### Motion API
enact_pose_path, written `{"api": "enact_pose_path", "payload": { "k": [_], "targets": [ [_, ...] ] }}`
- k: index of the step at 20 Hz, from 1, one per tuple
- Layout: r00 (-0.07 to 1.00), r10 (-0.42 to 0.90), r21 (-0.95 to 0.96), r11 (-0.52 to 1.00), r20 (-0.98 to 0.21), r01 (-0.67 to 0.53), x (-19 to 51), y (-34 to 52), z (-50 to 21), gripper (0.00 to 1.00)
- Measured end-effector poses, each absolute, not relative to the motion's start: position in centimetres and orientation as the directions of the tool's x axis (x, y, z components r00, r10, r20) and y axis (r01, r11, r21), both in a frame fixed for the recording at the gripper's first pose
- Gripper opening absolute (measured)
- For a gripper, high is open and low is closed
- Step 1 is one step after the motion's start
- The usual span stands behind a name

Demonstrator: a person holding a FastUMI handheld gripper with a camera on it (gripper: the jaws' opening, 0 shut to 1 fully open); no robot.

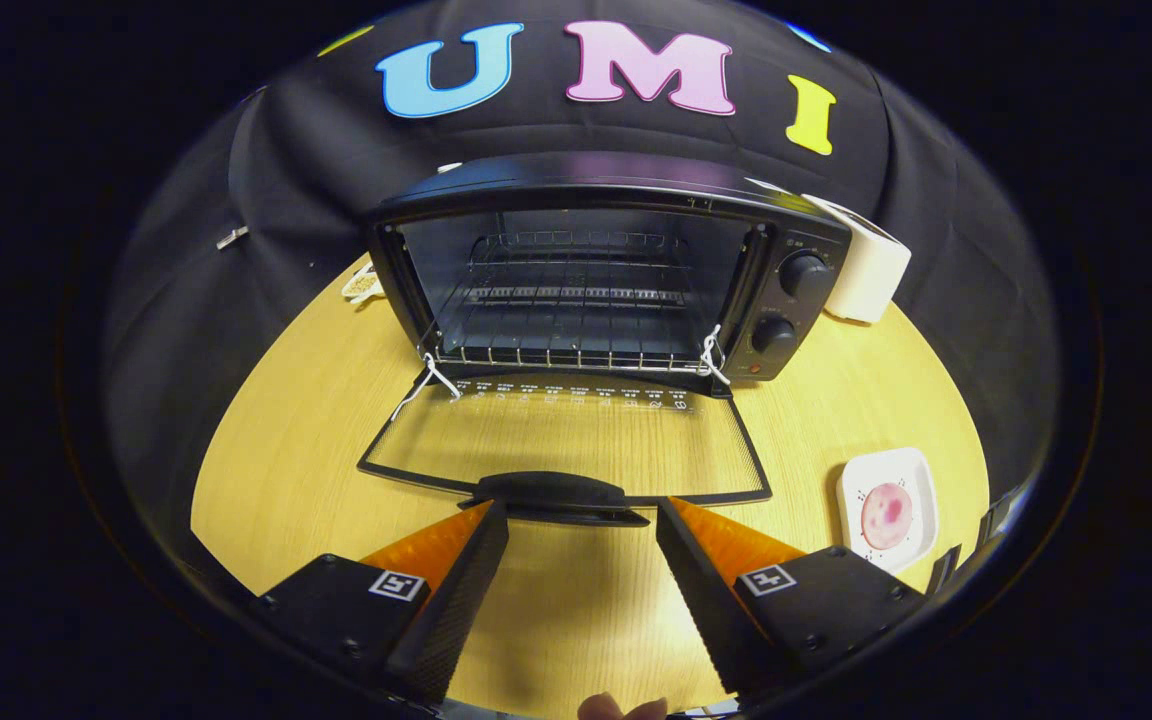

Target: Open the toaster oven, put the food inside, and close the toaster oven door.

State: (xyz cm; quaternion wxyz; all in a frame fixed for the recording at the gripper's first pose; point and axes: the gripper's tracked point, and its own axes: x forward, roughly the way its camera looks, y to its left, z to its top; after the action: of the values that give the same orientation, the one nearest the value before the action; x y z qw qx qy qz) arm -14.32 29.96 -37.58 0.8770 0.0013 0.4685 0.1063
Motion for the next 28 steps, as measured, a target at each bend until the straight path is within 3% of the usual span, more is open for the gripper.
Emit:
{"api": "enact_pose_path", "payload": {
  "k": [13,28],
  "targets": [
    [0.471,0.376,0.27,0.922,-0.798,-0.279,-14.9,22.9,-33.3,0.98],
    [0.294,0.23,0.186,0.968,-0.928,-0.171,-13.1,0.6,-36.4,0.99]
  ]
}}
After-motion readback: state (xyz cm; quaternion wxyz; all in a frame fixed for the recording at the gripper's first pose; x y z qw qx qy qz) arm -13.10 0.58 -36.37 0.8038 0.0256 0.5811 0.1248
